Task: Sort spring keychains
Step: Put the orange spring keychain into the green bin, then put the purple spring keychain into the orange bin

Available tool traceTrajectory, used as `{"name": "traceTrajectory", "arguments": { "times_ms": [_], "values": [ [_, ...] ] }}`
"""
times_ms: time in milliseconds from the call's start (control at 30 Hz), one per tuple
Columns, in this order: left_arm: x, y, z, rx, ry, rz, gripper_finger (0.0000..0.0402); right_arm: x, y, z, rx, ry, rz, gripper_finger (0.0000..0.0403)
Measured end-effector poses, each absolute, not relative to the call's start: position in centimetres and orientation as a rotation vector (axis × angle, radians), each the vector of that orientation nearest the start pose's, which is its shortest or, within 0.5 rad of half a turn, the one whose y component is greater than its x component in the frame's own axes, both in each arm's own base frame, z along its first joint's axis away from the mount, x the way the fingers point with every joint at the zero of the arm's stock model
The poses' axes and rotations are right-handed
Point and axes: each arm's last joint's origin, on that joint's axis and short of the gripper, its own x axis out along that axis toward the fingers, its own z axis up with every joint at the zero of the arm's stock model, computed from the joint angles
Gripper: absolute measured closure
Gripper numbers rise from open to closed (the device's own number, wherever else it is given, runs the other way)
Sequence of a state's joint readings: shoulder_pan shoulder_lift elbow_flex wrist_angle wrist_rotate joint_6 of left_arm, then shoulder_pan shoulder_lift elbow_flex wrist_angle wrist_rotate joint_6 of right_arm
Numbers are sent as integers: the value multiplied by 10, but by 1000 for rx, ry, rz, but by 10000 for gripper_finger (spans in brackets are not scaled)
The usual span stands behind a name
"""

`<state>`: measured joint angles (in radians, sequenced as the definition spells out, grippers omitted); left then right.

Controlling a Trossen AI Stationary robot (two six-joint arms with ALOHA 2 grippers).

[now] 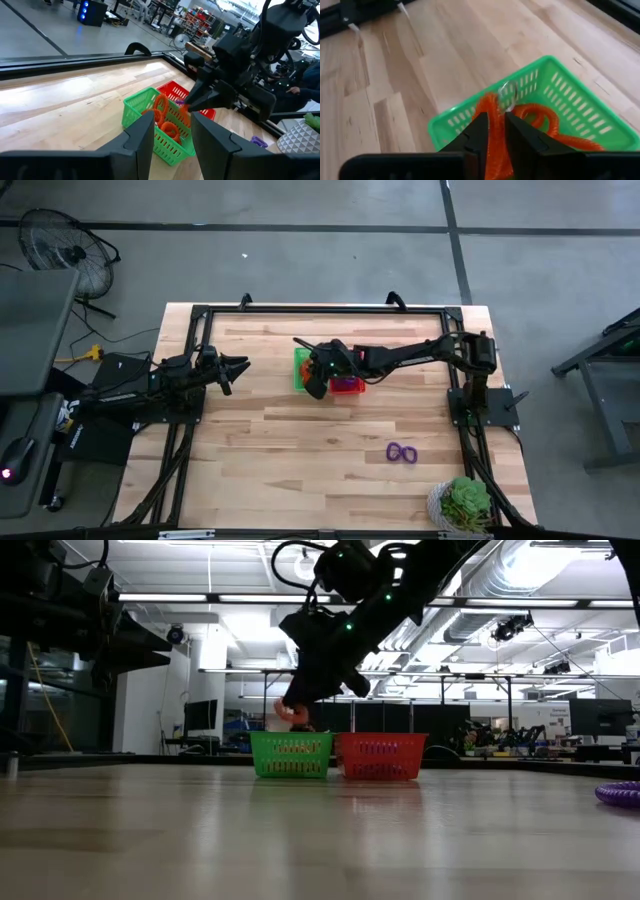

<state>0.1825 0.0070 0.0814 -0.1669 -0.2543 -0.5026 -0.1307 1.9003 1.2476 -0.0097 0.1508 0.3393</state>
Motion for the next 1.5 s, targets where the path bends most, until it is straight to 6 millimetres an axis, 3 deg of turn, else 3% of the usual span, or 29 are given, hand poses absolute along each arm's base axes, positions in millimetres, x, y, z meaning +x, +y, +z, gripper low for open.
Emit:
{"name": "traceTrajectory", "arguments": {
  "times_ms": [367,533,767,1000,1233,1500],
  "values": [
    [88,24,175,-491,-19,451,275,408,-60,197,290,581,-460,296],
    [88,24,174,-491,-18,451,275,408,-60,216,287,594,-464,274],
    [88,24,175,-491,-19,450,275,398,-59,246,314,755,-491,257],
    [88,24,175,-491,-18,450,275,375,-52,270,557,982,-578,262],
    [88,24,175,-491,-17,443,275,352,-26,260,695,1246,-649,269],
    [89,23,175,-492,-16,442,275,335,28,242,797,1398,-746,267]
  ]
}}
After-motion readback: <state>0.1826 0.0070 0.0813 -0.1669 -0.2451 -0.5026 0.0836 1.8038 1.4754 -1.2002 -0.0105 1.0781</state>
